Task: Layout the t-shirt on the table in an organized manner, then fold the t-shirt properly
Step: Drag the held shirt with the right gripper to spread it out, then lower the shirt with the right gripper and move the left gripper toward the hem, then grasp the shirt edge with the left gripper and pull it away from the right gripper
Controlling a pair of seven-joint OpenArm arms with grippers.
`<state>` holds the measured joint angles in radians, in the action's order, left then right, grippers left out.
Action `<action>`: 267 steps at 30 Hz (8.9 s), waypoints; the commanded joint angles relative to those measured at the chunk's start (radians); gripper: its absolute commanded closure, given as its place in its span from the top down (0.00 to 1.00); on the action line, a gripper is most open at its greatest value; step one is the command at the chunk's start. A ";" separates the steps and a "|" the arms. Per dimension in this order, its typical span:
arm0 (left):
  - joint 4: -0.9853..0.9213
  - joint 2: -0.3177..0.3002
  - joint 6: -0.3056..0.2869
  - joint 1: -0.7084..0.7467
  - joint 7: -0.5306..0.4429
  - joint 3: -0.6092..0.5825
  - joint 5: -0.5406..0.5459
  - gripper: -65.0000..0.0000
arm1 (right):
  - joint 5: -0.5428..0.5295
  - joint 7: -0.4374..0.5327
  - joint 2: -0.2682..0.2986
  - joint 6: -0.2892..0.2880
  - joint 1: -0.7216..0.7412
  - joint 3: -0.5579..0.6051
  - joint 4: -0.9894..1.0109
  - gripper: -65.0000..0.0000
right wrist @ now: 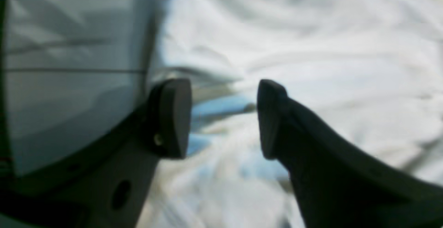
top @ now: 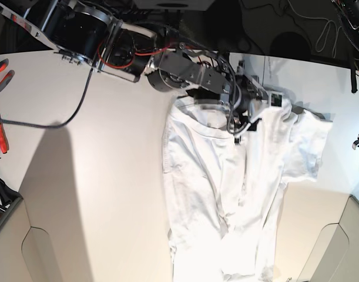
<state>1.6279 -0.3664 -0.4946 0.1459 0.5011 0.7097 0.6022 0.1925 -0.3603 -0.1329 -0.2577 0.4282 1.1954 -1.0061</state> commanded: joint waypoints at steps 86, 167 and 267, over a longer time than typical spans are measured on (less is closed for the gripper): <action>0.018 -0.360 0.240 -0.145 -0.065 0.268 -0.167 0.41 | 0.281 0.008 -0.019 0.380 0.121 -0.396 -0.774 0.00; -0.480 -0.035 0.079 -0.361 -0.070 -0.344 -0.101 0.41 | -0.248 -0.568 0.123 -0.097 -0.302 -0.916 -0.534 0.00; -0.982 0.196 -0.094 -0.824 -0.220 -0.964 -0.105 0.44 | -0.054 -0.504 0.166 0.000 -0.318 -0.922 -0.299 0.00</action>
<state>0.6292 -0.1772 -0.5652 -0.6403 0.3050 -0.2565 0.4793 0.1322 -0.8200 0.0326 -0.2569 0.1135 0.2745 -1.3136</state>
